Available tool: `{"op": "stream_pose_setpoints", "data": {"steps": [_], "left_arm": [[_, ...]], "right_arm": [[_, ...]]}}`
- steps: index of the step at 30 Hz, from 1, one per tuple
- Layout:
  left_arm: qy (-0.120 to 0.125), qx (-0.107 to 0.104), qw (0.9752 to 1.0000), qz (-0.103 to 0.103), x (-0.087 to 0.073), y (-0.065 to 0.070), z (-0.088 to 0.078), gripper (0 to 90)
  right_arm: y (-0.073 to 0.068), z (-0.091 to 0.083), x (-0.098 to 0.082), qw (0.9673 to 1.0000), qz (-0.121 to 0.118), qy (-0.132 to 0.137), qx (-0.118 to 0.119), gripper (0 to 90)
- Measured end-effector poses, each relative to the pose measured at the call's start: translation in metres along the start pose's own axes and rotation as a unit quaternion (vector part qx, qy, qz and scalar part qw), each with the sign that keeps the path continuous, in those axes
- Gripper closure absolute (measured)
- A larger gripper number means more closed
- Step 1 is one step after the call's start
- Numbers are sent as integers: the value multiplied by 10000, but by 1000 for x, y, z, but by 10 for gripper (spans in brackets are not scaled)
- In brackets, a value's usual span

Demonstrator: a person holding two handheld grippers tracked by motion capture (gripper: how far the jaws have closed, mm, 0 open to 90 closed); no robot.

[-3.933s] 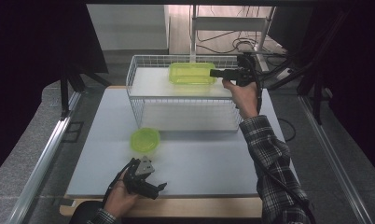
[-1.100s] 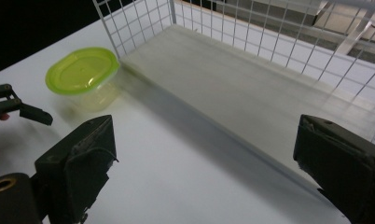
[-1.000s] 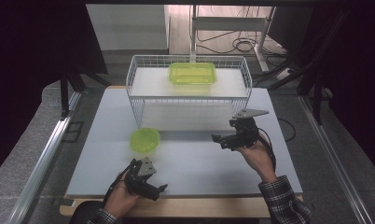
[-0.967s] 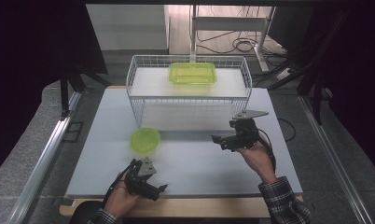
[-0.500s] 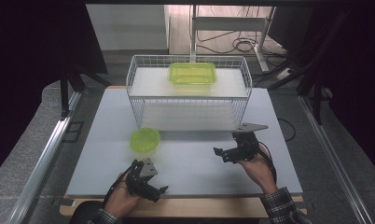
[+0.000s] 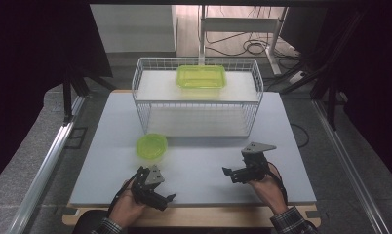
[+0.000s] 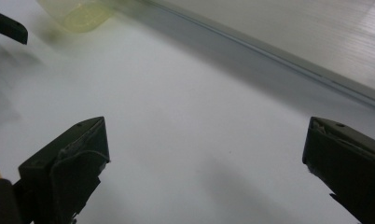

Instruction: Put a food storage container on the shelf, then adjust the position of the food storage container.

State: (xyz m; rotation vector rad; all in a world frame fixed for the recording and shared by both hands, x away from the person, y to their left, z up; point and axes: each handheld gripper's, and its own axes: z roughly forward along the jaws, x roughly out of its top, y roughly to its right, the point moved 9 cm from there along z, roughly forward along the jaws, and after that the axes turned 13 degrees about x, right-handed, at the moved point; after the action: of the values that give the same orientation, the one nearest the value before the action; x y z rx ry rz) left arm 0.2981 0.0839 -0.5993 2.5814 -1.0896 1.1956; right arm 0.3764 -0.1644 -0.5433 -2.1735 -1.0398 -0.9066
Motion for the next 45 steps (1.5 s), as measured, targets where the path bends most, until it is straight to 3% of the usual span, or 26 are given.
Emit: {"op": "stream_pose_setpoints", "data": {"steps": [14,23,28,35,36,37,45], "left_arm": [[-7,56,10000,13,0,-1,-1,3],[-88,236,9995,-167,2,-10,-5,18],[46,216,9987,-464,8,-19,-12,50],[222,314,9976,-567,19,-34,-24,238],[246,314,9974,-599,21,-36,-25,329],[250,275,9972,-647,23,-39,-27,329],[399,301,9950,-863,33,-62,-34,665]], "right_arm": [[-4,4,-23,9998,77,-203,-12,7],[0,4,-25,9997,136,-187,-37,9],[2,4,-26,9997,151,-202,-38,11],[4,3,-26,9997,175,-181,-24,16],[4,3,-26,9997,184,-177,-22,17],[4,3,-26,9997,184,-177,-22,17],[3,5,-28,9996,164,-250,-7,23]]}}
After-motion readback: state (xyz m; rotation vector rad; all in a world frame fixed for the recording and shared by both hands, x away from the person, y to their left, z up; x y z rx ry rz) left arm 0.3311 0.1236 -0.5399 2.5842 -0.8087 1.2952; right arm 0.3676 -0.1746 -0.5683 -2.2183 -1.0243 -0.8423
